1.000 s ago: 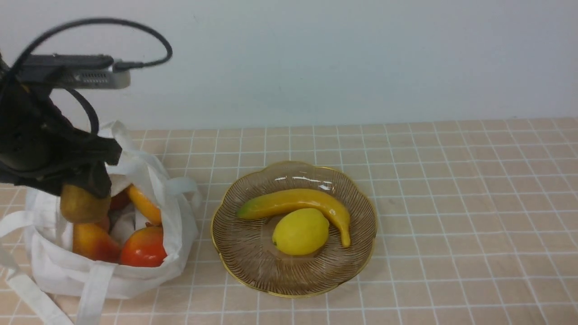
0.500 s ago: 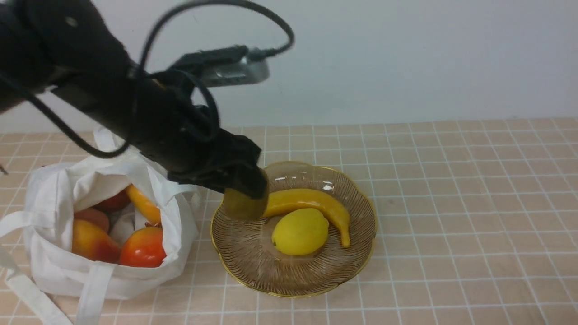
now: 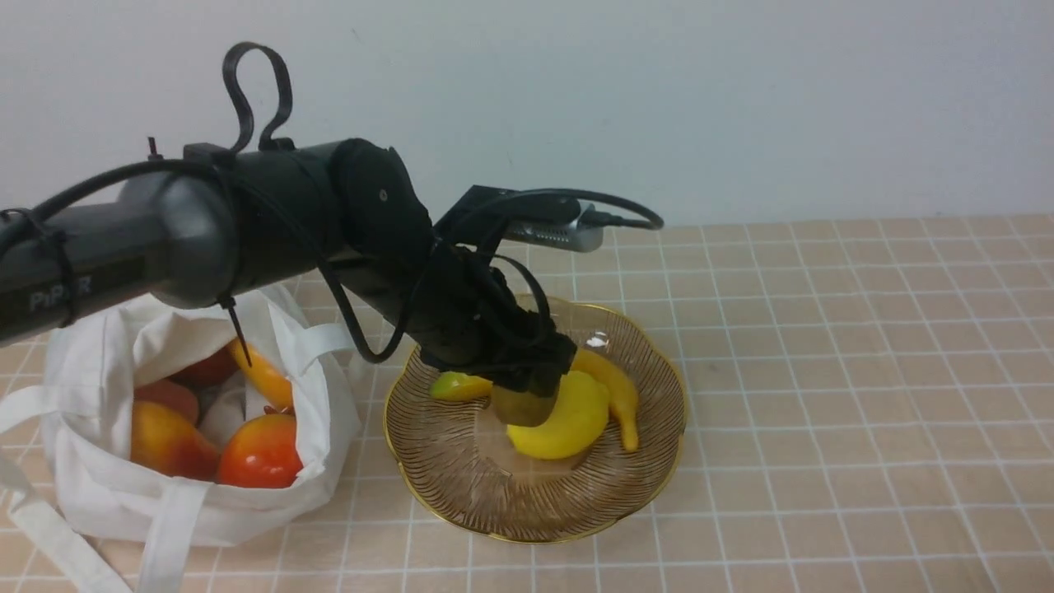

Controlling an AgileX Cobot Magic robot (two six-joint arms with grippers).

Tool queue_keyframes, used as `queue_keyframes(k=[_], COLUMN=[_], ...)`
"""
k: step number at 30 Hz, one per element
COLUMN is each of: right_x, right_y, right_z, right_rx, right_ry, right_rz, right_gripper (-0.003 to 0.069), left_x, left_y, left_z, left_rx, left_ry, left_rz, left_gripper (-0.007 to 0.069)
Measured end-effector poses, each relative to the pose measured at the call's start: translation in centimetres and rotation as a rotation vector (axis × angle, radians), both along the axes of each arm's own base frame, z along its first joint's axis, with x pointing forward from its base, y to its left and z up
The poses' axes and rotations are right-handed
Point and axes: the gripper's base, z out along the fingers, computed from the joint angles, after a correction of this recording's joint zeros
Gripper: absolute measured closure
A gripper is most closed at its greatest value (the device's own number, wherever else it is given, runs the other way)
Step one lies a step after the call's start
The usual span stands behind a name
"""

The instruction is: Take the fruit out of the bag on the brown coffee tablecloth and place them on the plate.

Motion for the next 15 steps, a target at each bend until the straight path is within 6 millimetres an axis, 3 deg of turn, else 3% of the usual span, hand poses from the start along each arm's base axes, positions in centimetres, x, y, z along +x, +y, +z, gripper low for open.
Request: queue_keyframes(k=[4, 5, 6, 10, 15], right_x=[0.0, 0.0, 0.0, 0.0, 0.0], right_y=[0.0, 0.0, 0.0, 0.0, 0.0], right_z=[0.0, 0.0, 0.0, 0.0, 0.0], right_rx=[0.0, 0.0, 0.0, 0.0, 0.0], right_ry=[0.0, 0.0, 0.0, 0.0, 0.0], right_rz=[0.0, 0.0, 0.0, 0.0, 0.0], right_gripper=[0.0676, 0.0676, 0.0676, 0.0676, 0.0676], left_x=[0.1, 0.1, 0.1, 0.5, 0.8], left_y=[0.0, 0.0, 0.0, 0.1, 0.0], left_z=[0.0, 0.1, 0.1, 0.6, 2.6], left_rx=[-0.001, 0.006, 0.006, 0.031, 0.08], left_ry=[-0.007, -0.014, -0.014, -0.042, -0.046], left_rz=[0.003, -0.002, -0.002, -0.022, -0.079], left_gripper=[0.0188, 0.0104, 0.0104, -0.0036, -0.0057])
